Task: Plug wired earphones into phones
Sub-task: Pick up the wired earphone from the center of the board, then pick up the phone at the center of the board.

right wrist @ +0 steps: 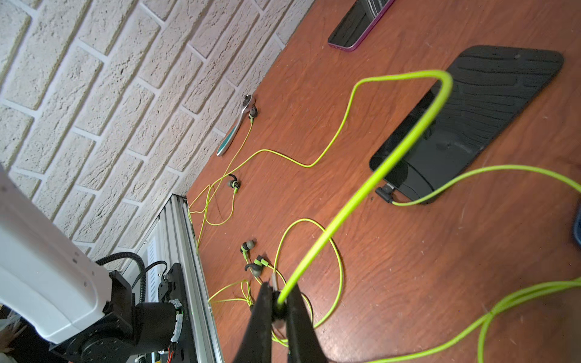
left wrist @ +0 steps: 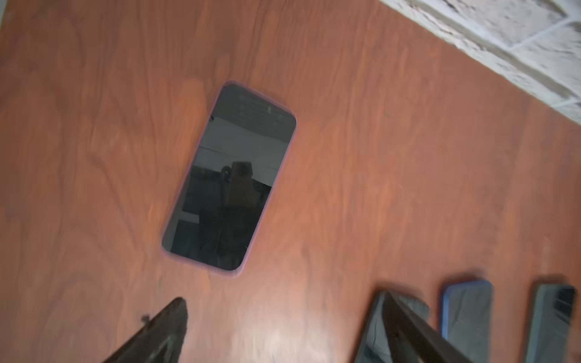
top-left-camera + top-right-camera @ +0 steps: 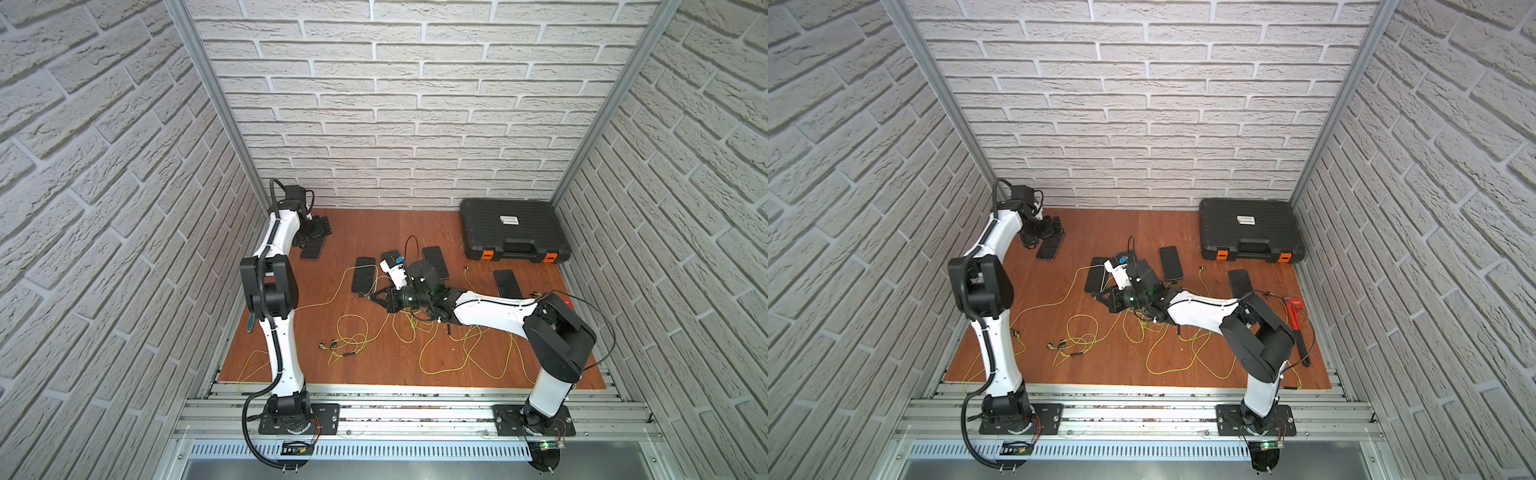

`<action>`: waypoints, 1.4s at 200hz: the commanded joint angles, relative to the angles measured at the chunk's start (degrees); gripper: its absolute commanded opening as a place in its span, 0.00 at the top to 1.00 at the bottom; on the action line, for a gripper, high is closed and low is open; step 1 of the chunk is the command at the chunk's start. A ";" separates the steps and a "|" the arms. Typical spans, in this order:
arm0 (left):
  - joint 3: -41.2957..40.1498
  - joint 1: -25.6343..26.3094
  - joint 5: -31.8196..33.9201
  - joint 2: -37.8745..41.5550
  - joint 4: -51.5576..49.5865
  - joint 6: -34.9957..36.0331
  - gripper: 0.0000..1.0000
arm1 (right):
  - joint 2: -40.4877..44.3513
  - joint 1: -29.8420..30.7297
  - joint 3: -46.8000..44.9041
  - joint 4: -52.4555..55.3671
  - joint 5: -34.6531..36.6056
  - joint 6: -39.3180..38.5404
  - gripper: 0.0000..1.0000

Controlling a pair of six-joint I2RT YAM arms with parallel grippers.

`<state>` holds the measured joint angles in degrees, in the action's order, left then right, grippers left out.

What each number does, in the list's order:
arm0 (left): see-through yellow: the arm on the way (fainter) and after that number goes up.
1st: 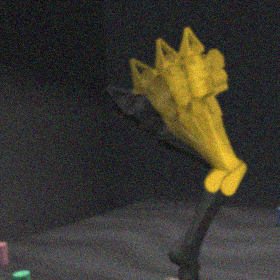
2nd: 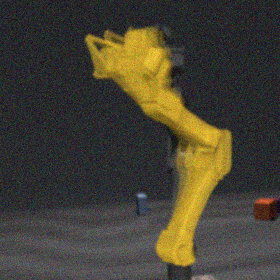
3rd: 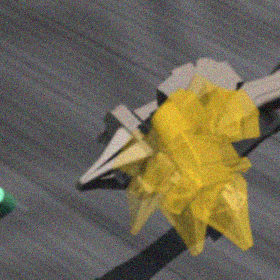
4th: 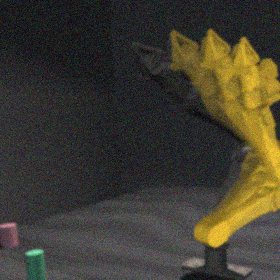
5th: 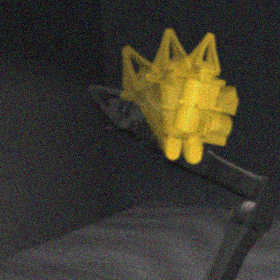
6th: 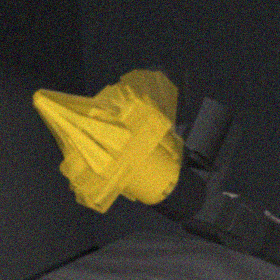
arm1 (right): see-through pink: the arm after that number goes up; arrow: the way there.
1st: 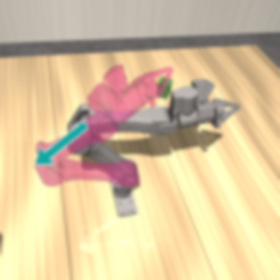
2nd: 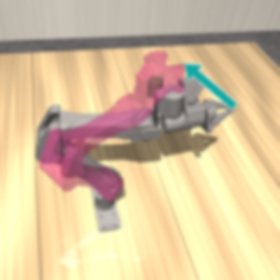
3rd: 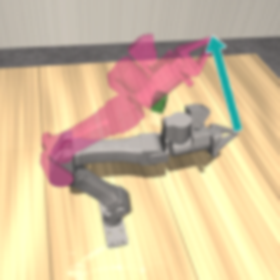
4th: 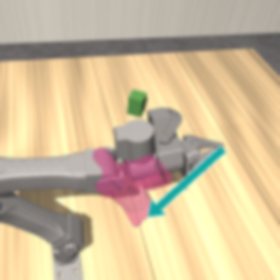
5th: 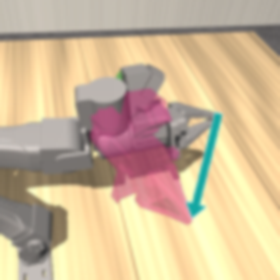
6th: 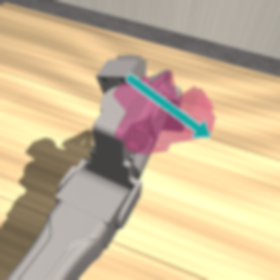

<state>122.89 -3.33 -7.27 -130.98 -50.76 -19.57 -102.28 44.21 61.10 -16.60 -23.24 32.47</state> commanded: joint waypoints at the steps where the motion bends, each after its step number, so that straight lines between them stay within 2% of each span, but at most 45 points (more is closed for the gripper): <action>1: 9.67 -0.61 2.16 -5.58 -6.71 9.60 0.02 | 2.32 -0.17 -1.66 0.98 1.26 -0.57 0.94; 18: 16.63 -0.71 5.01 -10.75 -10.37 12.51 0.02 | 2.95 -0.14 -2.10 2.12 1.92 -0.87 0.94; 33: 19.68 -0.71 7.22 -13.60 -11.74 14.72 0.02 | 3.48 -0.16 -2.45 2.81 2.27 -0.99 0.94; 81: 21.39 -0.67 10.08 -18.69 -12.49 20.30 0.02 | 3.93 -0.17 -2.74 4.52 2.48 -1.40 0.94; 122: 22.50 -0.23 7.53 -22.31 -14.17 20.33 0.02 | 2.86 -0.07 -2.24 3.82 2.44 -0.78 0.94; 149: 21.34 0.25 10.53 -23.00 -15.51 20.81 0.02 | 2.57 -0.08 -1.95 4.00 2.60 -0.87 0.94; 178: 20.84 0.21 12.92 -22.62 -19.14 18.83 0.11 | 2.55 -0.07 -2.19 4.13 3.08 -1.35 0.94; 200: 17.89 0.48 13.50 -20.47 -19.74 16.62 0.20 | 1.77 -0.07 -1.66 4.16 2.37 -1.60 0.94; 227: 10.34 1.11 13.74 -15.68 -16.75 14.31 0.33 | 0.94 0.00 -0.92 3.77 1.28 -1.66 0.94; 251: 4.72 2.02 14.41 -11.18 -16.97 12.06 0.34 | 1.29 0.00 -1.41 3.85 1.86 -2.18 0.94; 280: -7.83 3.05 13.17 -3.09 -13.77 7.99 0.33 | 1.67 0.03 -2.38 3.36 2.36 -2.43 0.94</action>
<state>123.24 -0.93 6.28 -139.55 -64.12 -7.55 -100.99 44.21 58.83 -11.27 -20.95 31.27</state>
